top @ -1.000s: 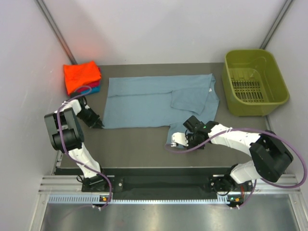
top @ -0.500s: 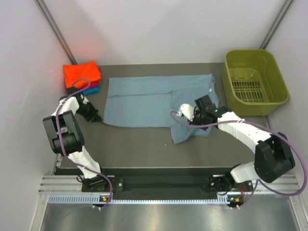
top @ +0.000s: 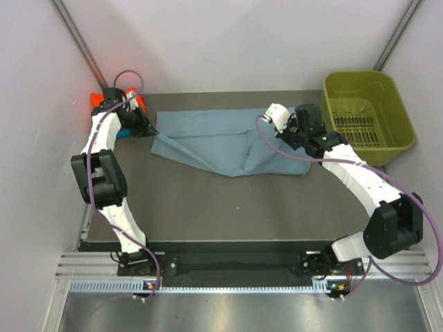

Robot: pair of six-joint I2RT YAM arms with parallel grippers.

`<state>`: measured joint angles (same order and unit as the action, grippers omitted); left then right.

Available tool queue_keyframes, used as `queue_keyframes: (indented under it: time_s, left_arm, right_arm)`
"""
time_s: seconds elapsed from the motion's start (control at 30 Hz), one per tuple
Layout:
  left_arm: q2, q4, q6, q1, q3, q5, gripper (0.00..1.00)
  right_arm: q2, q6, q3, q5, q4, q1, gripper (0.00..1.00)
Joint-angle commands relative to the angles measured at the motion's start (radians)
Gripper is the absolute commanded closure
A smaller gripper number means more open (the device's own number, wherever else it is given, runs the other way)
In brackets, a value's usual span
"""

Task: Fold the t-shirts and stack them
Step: Fold the tshirt

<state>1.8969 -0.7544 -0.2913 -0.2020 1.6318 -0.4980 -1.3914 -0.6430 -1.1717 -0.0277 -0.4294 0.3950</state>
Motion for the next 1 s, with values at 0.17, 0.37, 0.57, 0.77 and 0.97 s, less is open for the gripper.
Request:
queue_keyframes:
  time_s: [0.17,0.37,0.57,0.77,0.97]
  left_arm:
    - [0.125,-0.003,0.046,-0.005,0.226,0.002,1.0]
    - [0.192,0.013,0.04,0.001,0.309,0.013,1.0]
    - [0.284,0.021,0.047,0.007,0.41,0.044,1.0]
    - [0.35,0.035,0.049,0.01,0.45,0.072,1.0]
    - [0.37,0.043,0.053,0.015,0.41,0.108,1.0]
  right_arm:
    - [-0.127,0.011,-0.17,0.058,0.144,-0.073,1.0]
    - [-0.26,0.005,-0.308,0.071,0.182,-0.088,1.0]
    - [-0.408,-0.004,-0.477,0.095,0.213,-0.107,1.0]
    - [-0.527,-0.015,-0.601,0.112,0.225,-0.127,1.0]
    - [-0.629,-0.021,-0.643,0.114,0.239,-0.137,1.0]
